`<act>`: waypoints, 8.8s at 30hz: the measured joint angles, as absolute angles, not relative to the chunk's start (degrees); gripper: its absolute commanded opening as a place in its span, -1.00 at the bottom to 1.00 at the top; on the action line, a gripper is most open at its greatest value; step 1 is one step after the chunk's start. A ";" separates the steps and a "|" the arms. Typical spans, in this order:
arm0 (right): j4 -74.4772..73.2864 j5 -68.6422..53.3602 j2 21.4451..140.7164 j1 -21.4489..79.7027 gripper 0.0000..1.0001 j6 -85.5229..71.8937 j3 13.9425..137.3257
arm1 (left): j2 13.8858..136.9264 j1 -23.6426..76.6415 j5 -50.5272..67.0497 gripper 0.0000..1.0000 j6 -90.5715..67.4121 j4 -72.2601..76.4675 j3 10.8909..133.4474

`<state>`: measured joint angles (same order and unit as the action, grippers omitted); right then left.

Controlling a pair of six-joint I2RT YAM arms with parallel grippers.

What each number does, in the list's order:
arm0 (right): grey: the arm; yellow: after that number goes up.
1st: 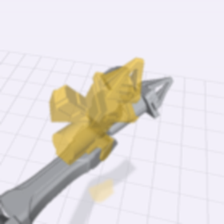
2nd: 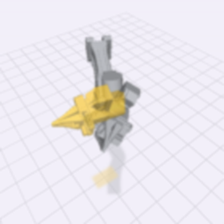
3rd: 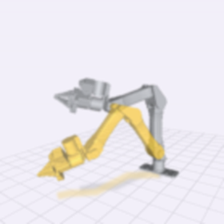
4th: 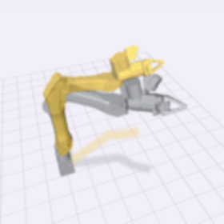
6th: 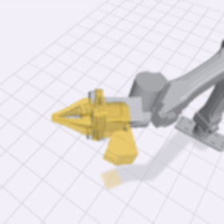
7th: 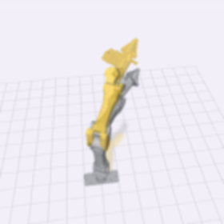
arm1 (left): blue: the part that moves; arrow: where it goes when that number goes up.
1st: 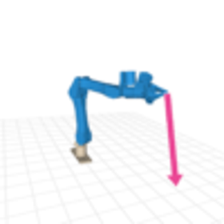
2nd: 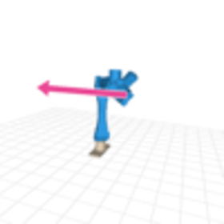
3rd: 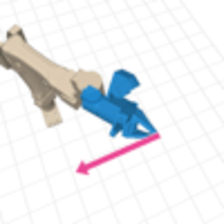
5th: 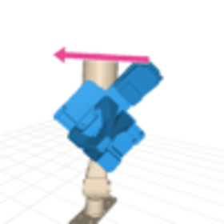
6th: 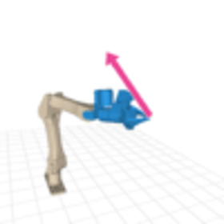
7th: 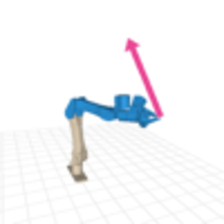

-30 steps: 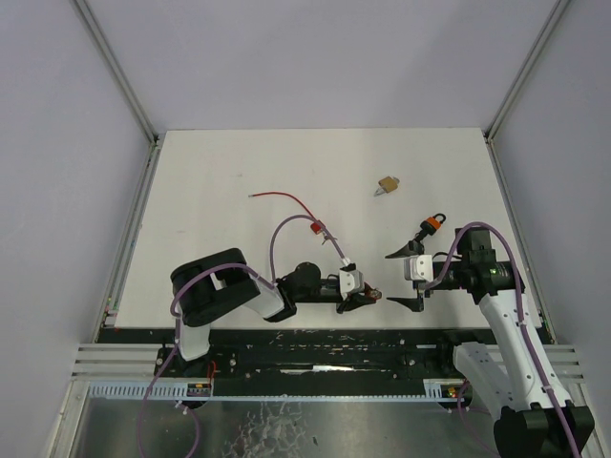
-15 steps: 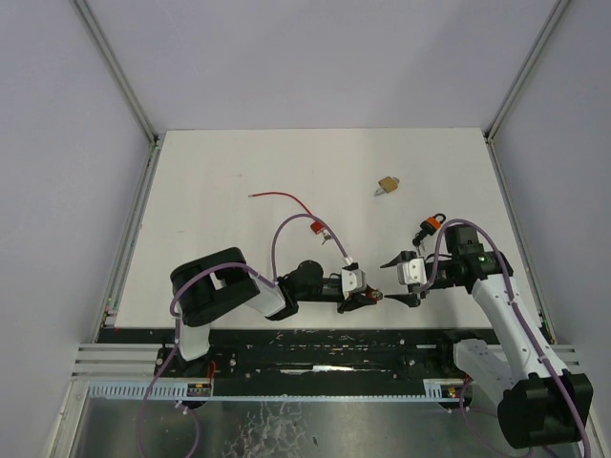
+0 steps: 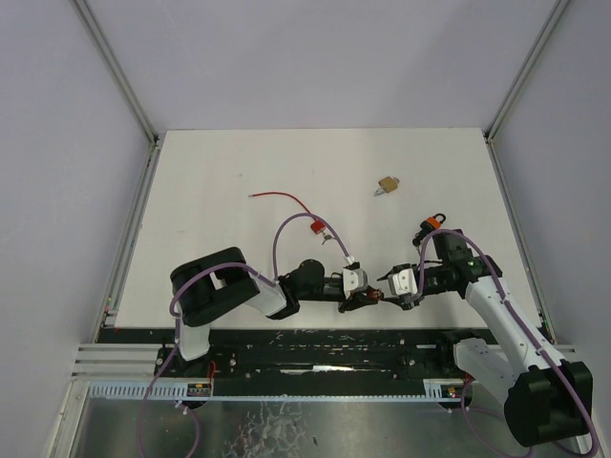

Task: Lock with the key
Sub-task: Lock the lock.

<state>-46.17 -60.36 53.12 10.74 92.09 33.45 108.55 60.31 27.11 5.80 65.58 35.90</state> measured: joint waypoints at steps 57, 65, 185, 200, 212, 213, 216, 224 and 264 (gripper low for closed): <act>-33.87 -57.67 53.65 8.88 -0.18 40.27 36.86 | 110.63 61.52 15.31 -0.99 0.51 75.26 32.45; -33.80 -57.43 54.37 10.02 -0.19 40.25 36.86 | 110.65 61.84 14.39 -0.99 0.25 75.13 32.77; -35.51 -53.67 54.85 11.25 0.00 42.33 37.30 | 111.59 62.11 14.02 -0.99 0.25 75.07 33.06; -35.55 -54.11 54.85 11.07 0.00 42.48 37.36 | 111.59 62.11 14.02 -0.99 0.25 75.05 33.06; -35.70 -54.28 54.85 10.92 0.00 42.48 37.45 | 111.59 62.11 14.06 -1.00 0.27 75.05 33.06; -35.73 -54.41 54.85 10.83 0.00 42.46 37.45 | 111.59 62.11 14.06 -0.99 0.27 75.05 33.06; -35.75 -54.65 54.85 10.74 0.00 42.48 37.45 | 111.59 62.11 14.06 -1.00 0.27 75.05 33.06; -35.77 -54.98 54.63 10.48 0.00 42.48 37.45 | 111.59 62.11 14.06 -1.00 0.27 75.05 33.04; -39.55 -59.64 54.74 -0.08 0.01 46.68 38.13 | 111.59 62.11 15.05 -1.00 2.22 75.00 32.88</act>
<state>-39.55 -59.64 54.74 -0.08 46.68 38.13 111.59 62.11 15.05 2.22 75.00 32.88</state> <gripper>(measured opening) 0.503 0.254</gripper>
